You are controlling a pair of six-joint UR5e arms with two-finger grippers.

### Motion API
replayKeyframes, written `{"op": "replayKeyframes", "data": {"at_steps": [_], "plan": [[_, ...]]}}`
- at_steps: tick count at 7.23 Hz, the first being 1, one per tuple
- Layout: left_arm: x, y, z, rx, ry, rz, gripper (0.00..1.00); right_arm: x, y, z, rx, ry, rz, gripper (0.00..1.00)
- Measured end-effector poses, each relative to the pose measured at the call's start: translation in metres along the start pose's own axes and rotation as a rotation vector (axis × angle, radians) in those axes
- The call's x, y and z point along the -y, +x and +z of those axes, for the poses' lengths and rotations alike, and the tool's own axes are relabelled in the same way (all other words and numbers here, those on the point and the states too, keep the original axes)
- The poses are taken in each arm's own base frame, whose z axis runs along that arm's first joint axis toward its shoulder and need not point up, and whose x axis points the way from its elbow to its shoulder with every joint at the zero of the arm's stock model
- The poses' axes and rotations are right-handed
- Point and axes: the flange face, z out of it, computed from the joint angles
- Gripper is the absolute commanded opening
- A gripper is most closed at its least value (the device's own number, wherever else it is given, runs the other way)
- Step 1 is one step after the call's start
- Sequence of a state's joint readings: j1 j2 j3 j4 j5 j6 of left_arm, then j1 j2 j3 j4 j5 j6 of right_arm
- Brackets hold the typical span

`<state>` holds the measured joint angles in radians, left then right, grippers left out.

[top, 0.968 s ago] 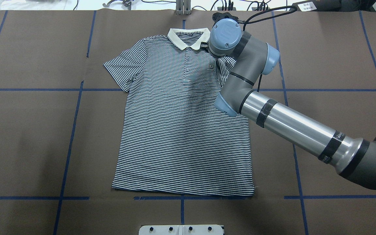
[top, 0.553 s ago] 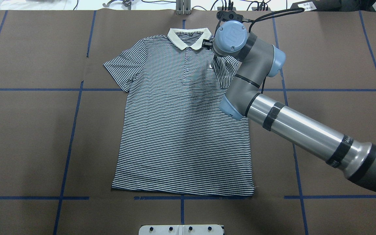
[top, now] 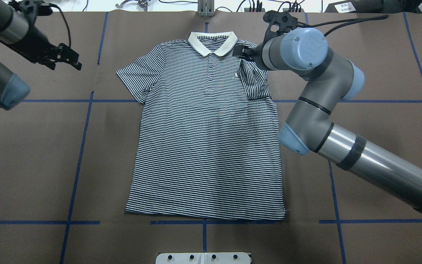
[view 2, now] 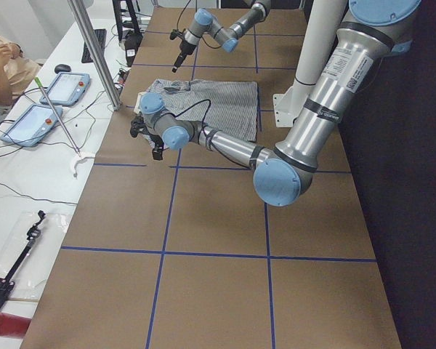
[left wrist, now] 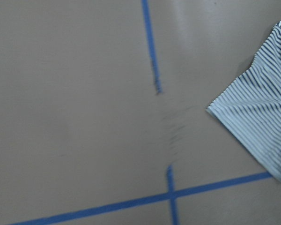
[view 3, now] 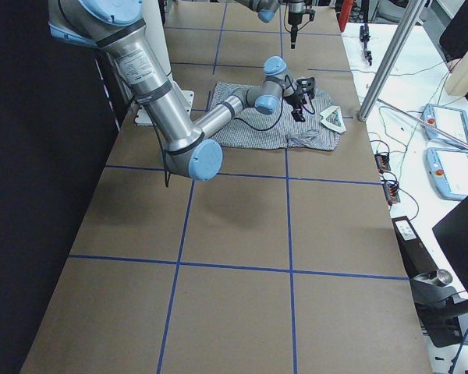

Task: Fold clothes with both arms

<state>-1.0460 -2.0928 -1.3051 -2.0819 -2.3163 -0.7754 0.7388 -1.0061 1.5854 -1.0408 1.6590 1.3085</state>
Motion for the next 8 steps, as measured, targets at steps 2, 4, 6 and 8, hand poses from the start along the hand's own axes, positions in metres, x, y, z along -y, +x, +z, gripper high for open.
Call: {"op": "replayKeyframes", "data": {"at_steps": [2, 4, 6, 8], "plan": [[0.012, 0.033, 0.056, 0.003, 0.032, -0.038, 0.71, -0.014, 0.029, -0.034, 0.027, -0.021, -0.008, 1.0], [0.028, 0.066, 0.09, 0.045, 0.056, -0.037, 0.61, -0.019, 0.034, -0.039, 0.03, -0.028, -0.013, 1.0], [0.033, 0.067, 0.102, 0.082, 0.074, -0.036, 0.57, -0.023, 0.035, -0.037, 0.027, -0.033, -0.017, 1.0], [0.035, 0.064, 0.11, 0.113, 0.09, -0.037, 0.53, -0.029, 0.035, -0.032, 0.021, -0.039, -0.021, 1.0]]}}
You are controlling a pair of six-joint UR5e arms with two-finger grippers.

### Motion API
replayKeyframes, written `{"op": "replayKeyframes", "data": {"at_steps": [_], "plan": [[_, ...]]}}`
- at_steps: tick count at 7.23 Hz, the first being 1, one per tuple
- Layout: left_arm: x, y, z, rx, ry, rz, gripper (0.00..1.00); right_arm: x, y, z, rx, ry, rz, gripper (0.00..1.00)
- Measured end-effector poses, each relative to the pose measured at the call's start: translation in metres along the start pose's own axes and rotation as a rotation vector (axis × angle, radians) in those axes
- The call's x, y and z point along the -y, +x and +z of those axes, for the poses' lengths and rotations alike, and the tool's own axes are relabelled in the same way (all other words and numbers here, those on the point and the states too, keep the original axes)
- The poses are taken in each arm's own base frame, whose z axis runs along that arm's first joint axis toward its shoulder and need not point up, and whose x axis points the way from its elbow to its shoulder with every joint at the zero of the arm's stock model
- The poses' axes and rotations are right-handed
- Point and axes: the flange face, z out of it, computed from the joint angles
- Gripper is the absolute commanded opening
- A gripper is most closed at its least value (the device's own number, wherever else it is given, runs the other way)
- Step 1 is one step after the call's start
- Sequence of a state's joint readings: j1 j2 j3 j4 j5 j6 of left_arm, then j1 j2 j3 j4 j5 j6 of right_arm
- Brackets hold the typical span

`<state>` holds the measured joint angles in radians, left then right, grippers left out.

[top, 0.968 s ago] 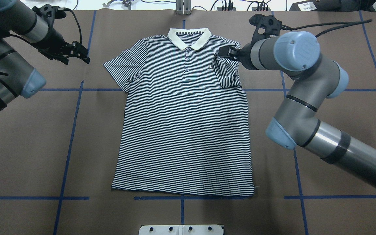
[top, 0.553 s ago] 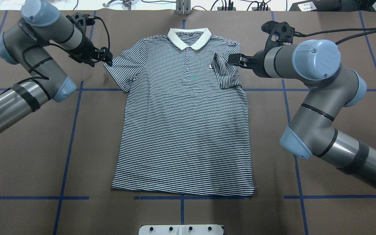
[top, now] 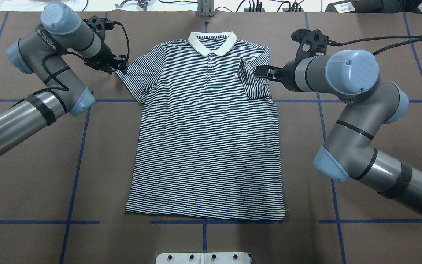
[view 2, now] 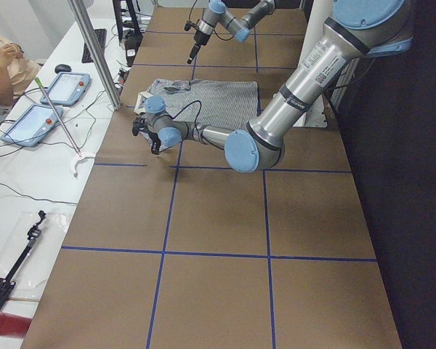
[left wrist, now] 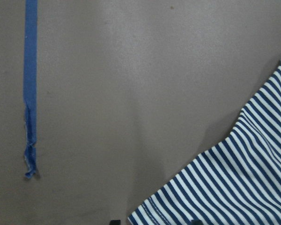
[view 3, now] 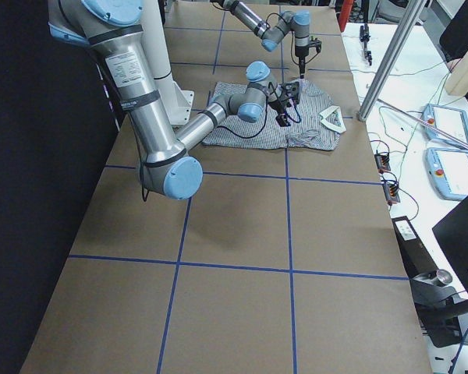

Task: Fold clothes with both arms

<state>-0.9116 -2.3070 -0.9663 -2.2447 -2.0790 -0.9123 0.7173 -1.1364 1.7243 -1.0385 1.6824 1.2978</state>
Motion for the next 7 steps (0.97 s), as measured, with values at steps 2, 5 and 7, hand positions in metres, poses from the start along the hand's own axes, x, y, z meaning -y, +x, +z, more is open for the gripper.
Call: {"op": "replayKeyframes", "data": {"at_steps": [2, 5, 7], "plan": [[0.001, -0.001, 0.004, 0.009, 0.001, 0.0, 0.44, -0.004, 0.0, 0.003, -0.003, -0.005, -0.004, 1.0], [0.004, 0.004, 0.005, 0.011, 0.005, 0.003, 0.0, -0.007, 0.0, 0.006, -0.007, -0.01, -0.005, 1.0], [0.003, 0.011, 0.005, 0.006, 0.004, 0.009, 0.0, -0.008, 0.001, 0.008, -0.01, -0.013, -0.005, 1.0]]}}
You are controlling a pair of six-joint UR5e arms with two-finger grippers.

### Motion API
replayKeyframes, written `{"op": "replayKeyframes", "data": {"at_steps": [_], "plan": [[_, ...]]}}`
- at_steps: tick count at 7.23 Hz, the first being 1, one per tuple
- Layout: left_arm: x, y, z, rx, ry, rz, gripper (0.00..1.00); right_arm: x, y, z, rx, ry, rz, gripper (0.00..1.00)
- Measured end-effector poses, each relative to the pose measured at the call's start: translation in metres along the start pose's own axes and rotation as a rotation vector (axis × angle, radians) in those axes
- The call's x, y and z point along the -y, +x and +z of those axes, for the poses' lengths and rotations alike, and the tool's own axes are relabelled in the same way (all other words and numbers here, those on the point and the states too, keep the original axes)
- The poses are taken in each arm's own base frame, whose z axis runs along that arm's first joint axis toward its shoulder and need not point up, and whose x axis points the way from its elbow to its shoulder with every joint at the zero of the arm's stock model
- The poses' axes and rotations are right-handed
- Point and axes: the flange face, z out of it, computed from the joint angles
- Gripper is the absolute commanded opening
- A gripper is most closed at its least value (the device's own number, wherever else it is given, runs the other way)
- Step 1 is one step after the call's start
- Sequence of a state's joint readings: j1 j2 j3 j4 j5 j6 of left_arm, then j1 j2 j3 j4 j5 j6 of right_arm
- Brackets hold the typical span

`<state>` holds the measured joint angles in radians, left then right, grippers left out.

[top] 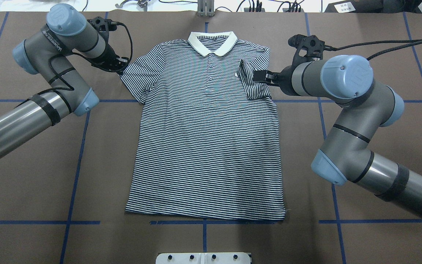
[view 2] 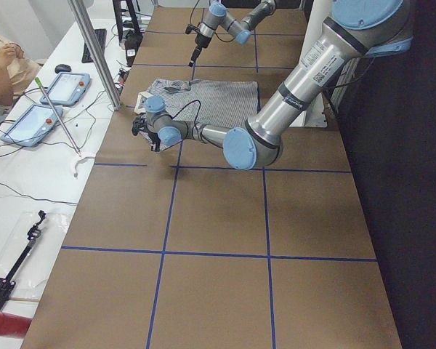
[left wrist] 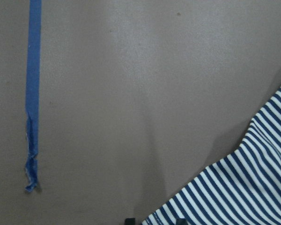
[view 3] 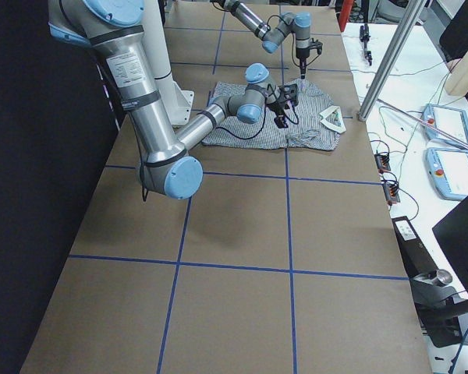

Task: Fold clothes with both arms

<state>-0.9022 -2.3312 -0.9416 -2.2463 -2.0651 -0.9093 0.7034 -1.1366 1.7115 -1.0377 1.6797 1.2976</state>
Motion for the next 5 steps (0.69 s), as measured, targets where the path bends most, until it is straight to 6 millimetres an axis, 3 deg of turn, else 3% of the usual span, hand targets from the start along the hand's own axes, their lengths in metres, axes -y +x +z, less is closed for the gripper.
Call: {"op": "replayKeyframes", "data": {"at_steps": [2, 4, 5], "plan": [[0.006, 0.026, -0.017, -0.034, 0.015, 0.018, 0.0, 0.0, 0.0, 0.0, 0.0, -0.001, 0.0, 1.0], [0.01, 0.08, -0.045, -0.066, 0.025, 0.016, 0.0, 0.0, 0.0, 0.0, 0.0, -0.001, 0.0, 1.0], [0.001, 0.114, -0.042, -0.075, 0.012, -0.005, 0.0, -0.001, 0.0, 0.001, 0.0, -0.001, 0.0, 1.0]]}}
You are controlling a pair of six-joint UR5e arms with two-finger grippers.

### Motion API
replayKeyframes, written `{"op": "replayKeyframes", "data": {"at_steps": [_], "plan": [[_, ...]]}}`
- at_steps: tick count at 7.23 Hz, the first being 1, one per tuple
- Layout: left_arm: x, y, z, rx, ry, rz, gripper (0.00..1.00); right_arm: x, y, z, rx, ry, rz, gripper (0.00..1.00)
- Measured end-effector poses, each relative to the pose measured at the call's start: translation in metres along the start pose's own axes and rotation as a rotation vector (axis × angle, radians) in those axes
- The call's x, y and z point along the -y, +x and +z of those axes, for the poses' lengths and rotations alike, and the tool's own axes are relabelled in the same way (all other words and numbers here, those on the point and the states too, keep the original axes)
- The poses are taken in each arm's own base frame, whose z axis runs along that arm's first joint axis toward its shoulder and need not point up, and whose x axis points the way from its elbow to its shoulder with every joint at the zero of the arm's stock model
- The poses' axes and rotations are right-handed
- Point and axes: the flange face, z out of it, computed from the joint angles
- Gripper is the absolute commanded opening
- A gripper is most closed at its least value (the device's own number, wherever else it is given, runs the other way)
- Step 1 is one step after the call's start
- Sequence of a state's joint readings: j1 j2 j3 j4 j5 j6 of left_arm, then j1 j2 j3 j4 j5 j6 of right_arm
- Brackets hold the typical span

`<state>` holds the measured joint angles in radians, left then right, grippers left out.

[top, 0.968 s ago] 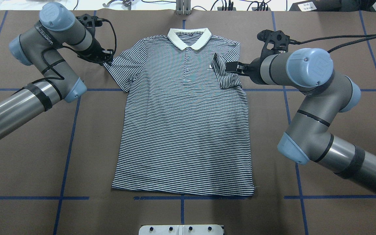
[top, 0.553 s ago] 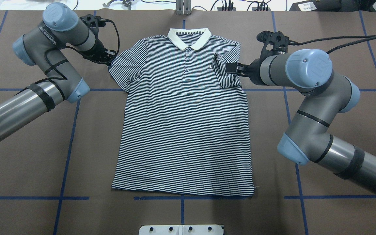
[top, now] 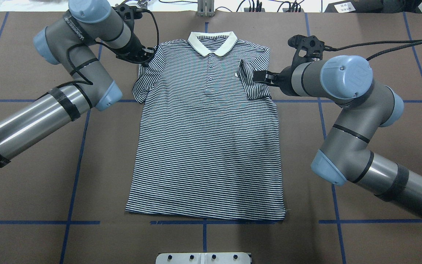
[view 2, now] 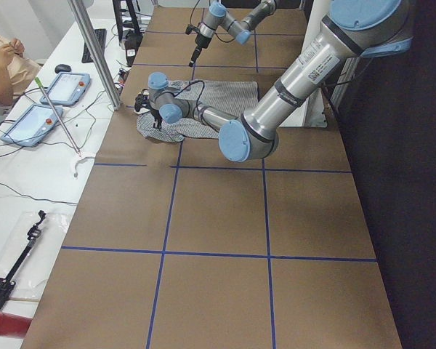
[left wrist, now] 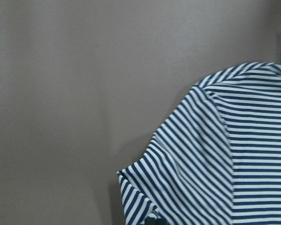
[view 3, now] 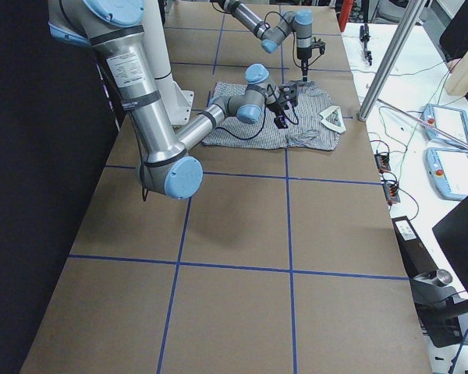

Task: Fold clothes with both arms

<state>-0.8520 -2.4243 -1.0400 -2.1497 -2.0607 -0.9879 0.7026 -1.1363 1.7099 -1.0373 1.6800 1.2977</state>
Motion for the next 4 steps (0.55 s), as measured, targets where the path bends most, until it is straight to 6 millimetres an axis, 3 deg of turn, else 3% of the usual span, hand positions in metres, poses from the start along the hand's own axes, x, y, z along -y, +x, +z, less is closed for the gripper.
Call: {"op": "replayKeyframes", "data": {"at_steps": [1, 2, 4], "plan": [[-0.008, 0.031, 0.012, 0.008, 0.008, -0.017, 0.0, 0.0, 0.001, 0.0, -0.002, -0.001, 0.0, 1.0], [-0.011, 0.048, 0.025, 0.023, 0.037, -0.017, 0.0, 0.0, 0.001, 0.001, -0.003, -0.002, -0.001, 1.0], [-0.006, 0.056, 0.041, 0.014, 0.097, -0.001, 0.0, -0.001, 0.003, 0.003, -0.008, -0.004, -0.001, 1.0]]}}
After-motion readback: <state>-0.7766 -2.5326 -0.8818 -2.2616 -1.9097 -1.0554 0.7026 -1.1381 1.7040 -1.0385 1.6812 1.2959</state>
